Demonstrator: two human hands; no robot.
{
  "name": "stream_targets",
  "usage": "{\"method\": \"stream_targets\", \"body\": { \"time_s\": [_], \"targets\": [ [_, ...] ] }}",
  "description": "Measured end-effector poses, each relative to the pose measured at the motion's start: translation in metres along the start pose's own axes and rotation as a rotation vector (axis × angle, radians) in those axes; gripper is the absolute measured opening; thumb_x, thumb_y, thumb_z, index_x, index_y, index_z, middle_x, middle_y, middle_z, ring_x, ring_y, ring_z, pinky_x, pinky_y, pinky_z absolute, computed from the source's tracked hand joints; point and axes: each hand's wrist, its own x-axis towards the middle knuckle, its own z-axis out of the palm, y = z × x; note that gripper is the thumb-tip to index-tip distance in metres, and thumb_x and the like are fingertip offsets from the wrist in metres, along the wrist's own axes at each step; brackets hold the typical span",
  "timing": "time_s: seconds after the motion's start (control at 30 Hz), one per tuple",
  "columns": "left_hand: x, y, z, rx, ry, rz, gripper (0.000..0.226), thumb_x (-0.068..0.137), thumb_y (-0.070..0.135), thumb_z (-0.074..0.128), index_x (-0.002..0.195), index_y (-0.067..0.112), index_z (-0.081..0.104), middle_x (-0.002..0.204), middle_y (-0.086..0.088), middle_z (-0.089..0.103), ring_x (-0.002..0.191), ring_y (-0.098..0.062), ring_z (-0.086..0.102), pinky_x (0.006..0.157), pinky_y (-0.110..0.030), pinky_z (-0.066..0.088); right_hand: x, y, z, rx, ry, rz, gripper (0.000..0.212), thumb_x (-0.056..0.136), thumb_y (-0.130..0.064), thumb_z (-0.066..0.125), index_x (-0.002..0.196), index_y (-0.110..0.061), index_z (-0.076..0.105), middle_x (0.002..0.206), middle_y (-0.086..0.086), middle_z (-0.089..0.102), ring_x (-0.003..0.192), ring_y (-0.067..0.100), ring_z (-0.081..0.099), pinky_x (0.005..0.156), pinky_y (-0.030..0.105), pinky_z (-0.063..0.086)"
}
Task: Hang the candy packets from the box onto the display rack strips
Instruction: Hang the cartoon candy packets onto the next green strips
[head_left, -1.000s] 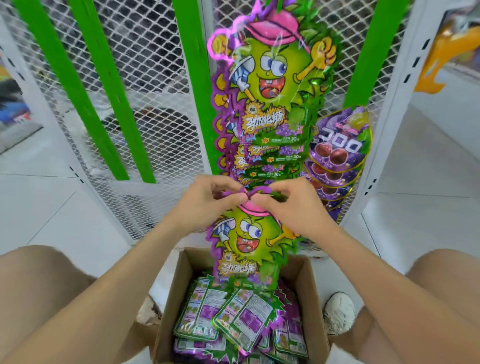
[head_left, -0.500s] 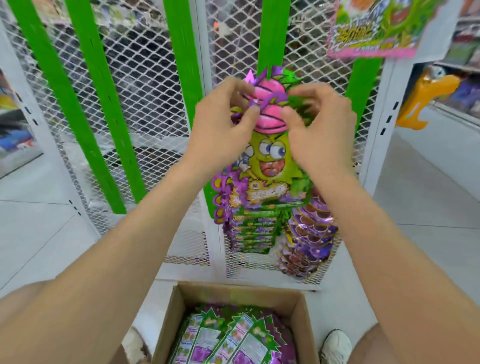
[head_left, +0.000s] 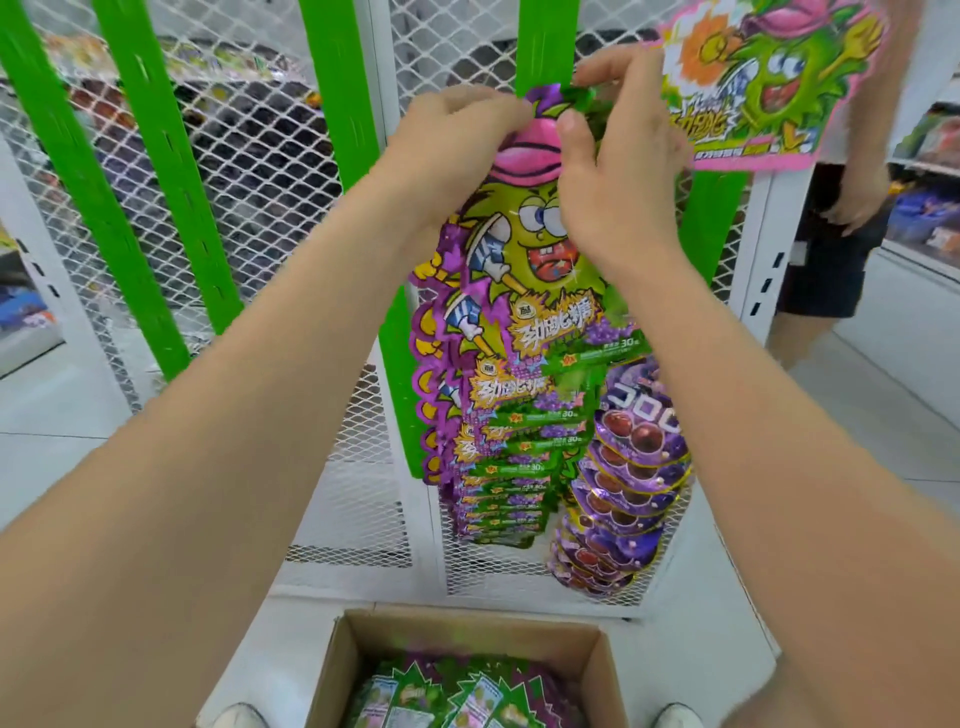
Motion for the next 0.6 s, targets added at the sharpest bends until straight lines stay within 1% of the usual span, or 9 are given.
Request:
{"method": "stream_targets", "body": {
  "time_s": [0.1,0.17,0.2,0.27,0.3,0.37,0.5,0.57,0.6],
  "targets": [
    [0.012,0.0,-0.001,-0.05,-0.064,-0.066,0.029,0.067,0.052,0.081,0.085,0.028,0.084,0.107,-0.004,0.081,0.113,-0.032,0.073,0.105,-0.054,0.054,0.009,0.002,0.0,-0.022,0.006,-0.016,0.029,0.098,-0.017,0.053,0.127,-0.017,0.051,0.111,-0.007,0.063,0.109,0.013,0.056,0.107,0.039,0.03],
    [0.014,0.004,-0.001,-0.068,-0.081,-0.142,0.035,0.065,0.053,0.084,0.086,0.025,0.084,0.107,-0.006,0.081,0.112,-0.032,0.073,0.105,-0.054,0.054,0.014,0.003,-0.002,-0.025,0.007,-0.014,0.027,0.099,-0.018,0.052,0.126,-0.016,0.052,0.111,-0.009,0.062,0.107,0.011,0.056,0.101,0.034,0.028],
    [0.016,0.005,-0.002,-0.075,-0.097,-0.17,0.039,0.067,0.052,0.084,0.091,0.021,0.083,0.107,-0.006,0.081,0.112,-0.031,0.073,0.104,-0.055,0.055,0.016,0.002,-0.004,-0.019,0.014,-0.006,0.026,0.1,-0.019,0.051,0.125,-0.016,0.053,0.109,-0.013,0.06,0.105,0.007,0.055,0.101,0.033,0.028],
    [0.015,0.008,-0.003,-0.061,-0.154,-0.18,0.035,0.08,0.049,0.078,0.098,0.019,0.079,0.1,-0.003,0.079,0.104,-0.027,0.073,0.102,-0.055,0.058,0.019,0.001,-0.006,0.006,0.038,0.012,0.024,0.1,-0.019,0.051,0.124,-0.014,0.053,0.102,-0.02,0.055,0.096,-0.005,0.048,0.106,0.037,0.031],
    [0.016,0.009,-0.004,-0.046,-0.166,-0.177,0.031,0.085,0.049,0.074,0.099,0.021,0.077,0.097,-0.002,0.079,0.102,-0.026,0.072,0.102,-0.055,0.058,0.02,0.0,-0.007,0.012,0.05,0.017,0.024,0.1,-0.019,0.052,0.123,-0.014,0.052,0.098,-0.02,0.053,0.093,-0.008,0.046,0.108,0.039,0.032],
    [0.015,0.01,-0.003,-0.033,-0.169,-0.174,0.029,0.088,0.048,0.071,0.101,0.022,0.075,0.098,-0.002,0.08,0.102,-0.027,0.073,0.102,-0.054,0.058,0.022,-0.002,-0.007,0.004,0.078,0.022,0.024,0.098,-0.018,0.053,0.122,-0.013,0.052,0.094,-0.017,0.051,0.089,-0.003,0.047,0.109,0.041,0.032],
    [0.012,0.006,0.0,-0.013,-0.183,-0.108,0.029,0.086,0.046,0.068,0.097,0.021,0.078,0.105,-0.008,0.08,0.112,-0.037,0.073,0.107,-0.057,0.054,0.015,-0.002,-0.006,-0.008,0.105,-0.012,0.026,0.093,-0.018,0.056,0.118,-0.014,0.053,0.097,-0.007,0.059,0.091,0.012,0.056,0.097,0.035,0.033],
    [0.009,-0.002,0.001,0.047,-0.161,-0.01,0.022,0.095,0.041,0.065,0.091,0.024,0.078,0.103,-0.006,0.081,0.105,-0.031,0.076,0.104,-0.048,0.056,0.008,0.005,-0.004,-0.002,0.065,-0.016,0.026,0.092,-0.019,0.059,0.117,-0.014,0.052,0.101,-0.005,0.062,0.092,0.012,0.059,0.099,0.037,0.037],
    [0.005,-0.006,0.002,0.113,-0.117,0.064,0.021,0.099,0.038,0.064,0.091,0.024,0.077,0.099,-0.004,0.08,0.096,-0.024,0.075,0.097,-0.04,0.057,0.004,0.01,-0.004,0.01,0.04,-0.018,0.027,0.093,-0.019,0.06,0.117,-0.014,0.052,0.102,-0.005,0.063,0.092,0.013,0.061,0.099,0.042,0.042]
  ]
}}
